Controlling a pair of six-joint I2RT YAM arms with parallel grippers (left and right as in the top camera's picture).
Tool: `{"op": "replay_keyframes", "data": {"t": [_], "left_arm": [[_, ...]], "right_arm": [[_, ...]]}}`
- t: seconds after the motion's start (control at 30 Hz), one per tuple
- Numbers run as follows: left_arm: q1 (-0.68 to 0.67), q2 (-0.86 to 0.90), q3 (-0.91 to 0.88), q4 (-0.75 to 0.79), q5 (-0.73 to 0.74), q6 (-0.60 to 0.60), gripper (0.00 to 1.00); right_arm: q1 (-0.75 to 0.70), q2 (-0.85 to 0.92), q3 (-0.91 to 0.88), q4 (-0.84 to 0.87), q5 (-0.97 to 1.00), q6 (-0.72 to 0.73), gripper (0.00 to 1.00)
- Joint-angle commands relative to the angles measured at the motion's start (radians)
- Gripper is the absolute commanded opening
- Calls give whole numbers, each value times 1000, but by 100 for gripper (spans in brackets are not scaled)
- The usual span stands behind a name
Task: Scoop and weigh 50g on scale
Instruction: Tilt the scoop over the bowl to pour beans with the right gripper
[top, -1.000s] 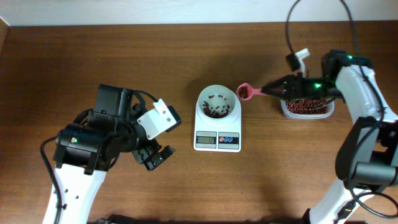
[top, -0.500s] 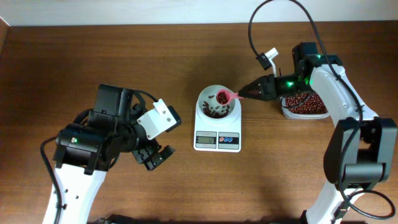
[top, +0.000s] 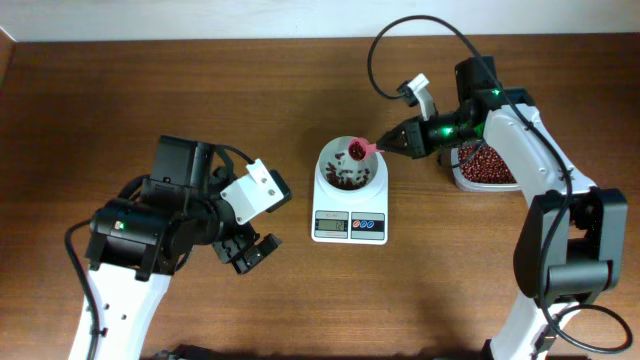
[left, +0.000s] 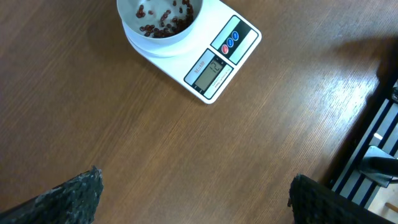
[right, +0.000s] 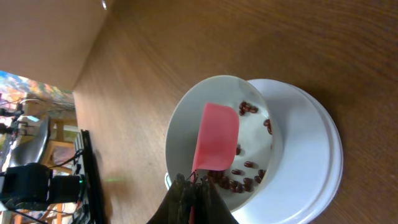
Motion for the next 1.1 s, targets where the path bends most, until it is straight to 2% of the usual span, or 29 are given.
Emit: {"op": "replay_keyframes", "data": {"t": [0.0, 0.03, 0.07, 0.13, 0.33, 0.4, 0.43, 0.47, 0.5, 0.53, 0.57, 0.63, 0.9, 0.97, 1.0, 1.03, 1.07], "left_arm": [[3, 0, -5, 2, 18, 19, 99], [3, 0, -5, 2, 18, 19, 99], [3, 0, -5, 2, 18, 19, 99], [3, 0, -5, 2, 18, 19, 99], [3, 0, -5, 2, 18, 19, 99], [3, 0, -5, 2, 18, 19, 99], [3, 0, -5, 2, 18, 19, 99], [3, 0, -5, 2, 18, 19, 99], [3, 0, -5, 2, 18, 19, 99], [3, 0, -5, 2, 18, 19, 99], [3, 0, -5, 2, 18, 19, 99], [3, 0, -5, 2, 18, 19, 99], [3, 0, -5, 2, 18, 19, 99], [3, 0, -5, 2, 18, 19, 99], [3, 0, -5, 2, 18, 19, 99], [3, 0, -5, 2, 18, 19, 99], [3, 0, -5, 2, 18, 19, 99]], "right_arm": [[10, 12, -1, 3, -101, 9, 4], [6, 12, -1, 3, -198, -46, 4], [3, 12, -1, 19, -186, -60, 4], [5, 12, -1, 18, 58, 99, 4], [3, 12, -1, 40, 35, 121, 4], [3, 11, 0, 39, -28, 121, 4], [1, 11, 0, 44, -150, 107, 4], [-3, 11, 0, 43, -248, 33, 4], [-3, 11, 0, 40, -157, 54, 4], [-1, 11, 0, 27, 15, 145, 4], [3, 11, 0, 13, 73, 179, 4], [3, 11, 0, 30, 4, 167, 4], [2, 11, 0, 40, -47, 169, 4], [2, 11, 0, 39, -173, 136, 4], [2, 11, 0, 40, -317, 19, 4], [3, 11, 0, 43, -233, 14, 4], [5, 11, 0, 38, -33, 143, 4]]}}
